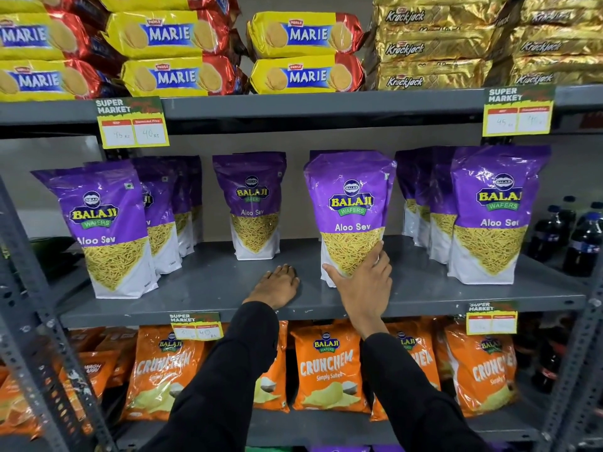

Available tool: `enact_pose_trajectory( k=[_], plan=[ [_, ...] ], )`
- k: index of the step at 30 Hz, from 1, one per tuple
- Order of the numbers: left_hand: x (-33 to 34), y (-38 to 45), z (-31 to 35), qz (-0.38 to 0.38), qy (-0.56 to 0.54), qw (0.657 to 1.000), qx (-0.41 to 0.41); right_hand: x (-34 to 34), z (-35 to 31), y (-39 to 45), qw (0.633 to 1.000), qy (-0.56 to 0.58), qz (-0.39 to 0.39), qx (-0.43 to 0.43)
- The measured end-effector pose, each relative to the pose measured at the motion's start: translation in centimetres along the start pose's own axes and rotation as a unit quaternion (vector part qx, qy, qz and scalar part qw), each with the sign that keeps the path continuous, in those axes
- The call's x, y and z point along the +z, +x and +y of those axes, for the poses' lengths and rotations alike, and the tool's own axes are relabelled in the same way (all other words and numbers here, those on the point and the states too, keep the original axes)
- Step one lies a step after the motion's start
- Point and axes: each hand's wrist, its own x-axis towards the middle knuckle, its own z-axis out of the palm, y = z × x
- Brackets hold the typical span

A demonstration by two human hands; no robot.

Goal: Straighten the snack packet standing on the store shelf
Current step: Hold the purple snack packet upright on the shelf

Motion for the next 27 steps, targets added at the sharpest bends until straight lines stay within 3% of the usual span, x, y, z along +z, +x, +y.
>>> enact_pose_trajectory(
  k=[27],
  plan=[
    [-0.22,-0.58,0.02,0.007,-0.023,1.0,-0.004,0.08,0.74,-0.3,0.998,0.061,-0.019,-0.001]
  ],
)
